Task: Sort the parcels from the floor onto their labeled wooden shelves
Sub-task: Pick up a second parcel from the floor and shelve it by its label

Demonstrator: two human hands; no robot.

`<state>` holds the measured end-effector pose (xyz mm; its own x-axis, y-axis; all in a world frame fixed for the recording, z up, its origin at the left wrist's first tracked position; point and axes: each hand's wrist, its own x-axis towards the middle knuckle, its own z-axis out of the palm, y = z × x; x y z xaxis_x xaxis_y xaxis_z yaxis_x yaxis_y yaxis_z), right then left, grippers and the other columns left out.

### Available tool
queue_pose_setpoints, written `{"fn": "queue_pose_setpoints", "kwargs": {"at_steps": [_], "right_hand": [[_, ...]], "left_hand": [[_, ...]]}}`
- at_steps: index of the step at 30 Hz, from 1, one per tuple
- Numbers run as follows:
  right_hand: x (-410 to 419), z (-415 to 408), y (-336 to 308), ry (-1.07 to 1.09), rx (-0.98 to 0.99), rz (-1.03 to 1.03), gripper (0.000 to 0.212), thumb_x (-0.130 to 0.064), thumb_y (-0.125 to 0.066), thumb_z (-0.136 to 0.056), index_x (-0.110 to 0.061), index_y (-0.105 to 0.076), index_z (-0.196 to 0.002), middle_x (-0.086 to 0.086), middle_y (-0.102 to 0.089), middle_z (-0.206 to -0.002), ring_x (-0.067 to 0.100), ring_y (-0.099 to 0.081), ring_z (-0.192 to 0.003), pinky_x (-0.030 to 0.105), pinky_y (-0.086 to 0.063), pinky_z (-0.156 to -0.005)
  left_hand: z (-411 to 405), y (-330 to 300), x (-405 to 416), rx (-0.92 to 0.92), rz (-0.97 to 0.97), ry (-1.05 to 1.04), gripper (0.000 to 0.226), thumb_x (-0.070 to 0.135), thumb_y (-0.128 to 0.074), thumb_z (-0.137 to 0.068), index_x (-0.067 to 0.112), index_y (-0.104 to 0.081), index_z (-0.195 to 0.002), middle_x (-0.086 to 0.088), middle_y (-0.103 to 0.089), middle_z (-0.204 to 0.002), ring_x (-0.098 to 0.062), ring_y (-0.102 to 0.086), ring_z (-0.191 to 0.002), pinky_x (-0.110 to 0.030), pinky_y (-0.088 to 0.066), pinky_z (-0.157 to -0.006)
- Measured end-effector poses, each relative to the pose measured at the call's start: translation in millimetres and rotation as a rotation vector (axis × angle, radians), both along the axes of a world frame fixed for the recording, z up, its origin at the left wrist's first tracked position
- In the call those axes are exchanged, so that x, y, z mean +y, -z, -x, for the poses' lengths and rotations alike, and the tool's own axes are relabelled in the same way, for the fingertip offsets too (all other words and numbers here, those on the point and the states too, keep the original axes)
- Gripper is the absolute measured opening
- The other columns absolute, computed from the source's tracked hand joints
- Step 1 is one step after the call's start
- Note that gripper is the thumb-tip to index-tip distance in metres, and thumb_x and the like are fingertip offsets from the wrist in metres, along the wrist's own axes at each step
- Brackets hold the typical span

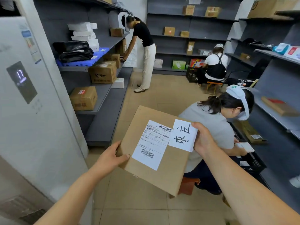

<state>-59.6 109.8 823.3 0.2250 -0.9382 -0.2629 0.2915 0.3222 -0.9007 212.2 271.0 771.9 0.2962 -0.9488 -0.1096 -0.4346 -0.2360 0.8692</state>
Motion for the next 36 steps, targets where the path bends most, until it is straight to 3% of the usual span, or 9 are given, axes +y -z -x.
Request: {"fn": "queue_pose_setpoints", "kwargs": {"at_steps": [4, 9, 15, 19, 24, 28, 31, 33, 36], "right_hand": [[-33.2, 2.6, -7.8, 0.025, 0.009, -0.041, 0.043, -0.026, -0.061, -0.063, -0.007, -0.058, -0.102, 0.021, -0.060, -0.107, 0.037, -0.060, -0.098, 0.061, -0.044, -0.092], [-82.6, 15.0, -3.7, 0.035, -0.040, -0.046, 0.041, -0.026, -0.060, -0.063, -0.008, -0.056, -0.099, 0.019, -0.054, -0.107, 0.035, -0.058, -0.098, 0.058, -0.044, -0.094], [-129.2, 31.0, 0.0, 0.060, -0.045, -0.035, 0.015, -0.025, -0.056, -0.072, -0.011, -0.060, -0.077, 0.018, -0.057, -0.100, 0.033, -0.058, -0.094, 0.051, -0.044, -0.094], [-149.1, 50.0, 1.9, 0.105, -0.078, -0.033, 0.033, -0.020, -0.049, -0.084, -0.017, -0.065, -0.055, 0.011, -0.063, -0.081, 0.031, -0.060, -0.080, 0.045, -0.048, -0.082], [-162.8, 77.0, -2.0, 0.201, -0.039, 0.011, 0.025, -0.023, -0.045, -0.089, -0.012, -0.067, -0.082, 0.014, -0.068, -0.087, 0.031, -0.064, -0.081, 0.044, -0.047, -0.082], [-163.8, 102.8, -5.2, 0.342, -0.013, 0.020, 0.028, -0.025, -0.047, -0.085, -0.010, -0.065, -0.100, 0.013, -0.072, -0.090, 0.033, -0.064, -0.087, 0.042, -0.051, -0.079], [-153.4, 117.9, -15.3, 0.456, -0.043, 0.041, 0.026, -0.021, -0.045, -0.085, -0.016, -0.070, -0.083, 0.009, -0.074, -0.079, 0.030, -0.066, -0.079, 0.041, -0.051, -0.075], [-144.7, 122.1, -22.1, 0.519, -0.049, 0.049, 0.040, -0.019, -0.040, -0.089, -0.018, -0.074, -0.068, 0.008, -0.073, -0.075, 0.027, -0.067, -0.075, 0.043, -0.048, -0.081], [-133.3, 124.1, -23.6, 0.642, -0.015, 0.021, 0.031, -0.024, -0.043, -0.089, -0.012, -0.072, -0.089, 0.013, -0.072, -0.088, 0.031, -0.065, -0.085, 0.044, -0.051, -0.081]], "left_hand": [[1.5, -7.8, -39.8, 0.041, -0.015, 0.030, 0.067, 0.025, -0.072, -0.074, 0.019, -0.040, -0.133, 0.000, -0.053, -0.123, -0.017, -0.051, -0.111, -0.032, -0.041, -0.095], [2.0, -15.5, -92.3, 0.126, -0.026, 0.074, 0.067, 0.034, -0.068, -0.064, 0.029, -0.043, -0.125, 0.002, -0.057, -0.122, -0.015, -0.055, -0.110, -0.035, -0.044, -0.097], [2.3, -12.5, -150.0, 0.205, -0.100, 0.164, 0.073, 0.038, -0.071, -0.063, 0.036, -0.041, -0.130, 0.012, -0.059, -0.121, -0.010, -0.057, -0.110, -0.034, -0.047, -0.094], [10.8, -10.7, -183.5, 0.292, -0.130, 0.263, 0.075, 0.036, -0.073, -0.061, 0.035, -0.042, -0.129, 0.009, -0.059, -0.123, -0.009, -0.059, -0.109, -0.025, -0.048, -0.084], [24.0, -7.5, -237.7, 0.369, -0.178, 0.436, 0.078, 0.043, -0.073, -0.052, 0.038, -0.044, -0.123, 0.012, -0.059, -0.123, -0.006, -0.059, -0.110, -0.021, -0.048, -0.086], [43.1, -8.0, -285.1, 0.426, -0.184, 0.583, 0.074, 0.044, -0.073, -0.047, 0.038, -0.048, -0.116, 0.018, -0.066, -0.109, 0.006, -0.062, -0.094, -0.010, -0.046, -0.070], [53.6, -10.6, -322.0, 0.436, -0.222, 0.708, 0.087, 0.053, -0.082, -0.034, 0.040, -0.049, -0.114, 0.013, -0.062, -0.117, -0.001, -0.059, -0.102, -0.013, -0.046, -0.070], [60.6, -9.5, -346.0, 0.442, -0.253, 0.778, 0.090, 0.053, -0.083, -0.034, 0.038, -0.050, -0.116, 0.006, -0.060, -0.121, -0.009, -0.059, -0.105, -0.017, -0.047, -0.070], [75.6, -4.3, -372.9, 0.486, -0.285, 0.831, 0.085, 0.039, -0.078, -0.047, 0.037, -0.044, -0.125, -0.003, -0.057, -0.121, -0.016, -0.060, -0.103, -0.025, -0.050, -0.072]]}}
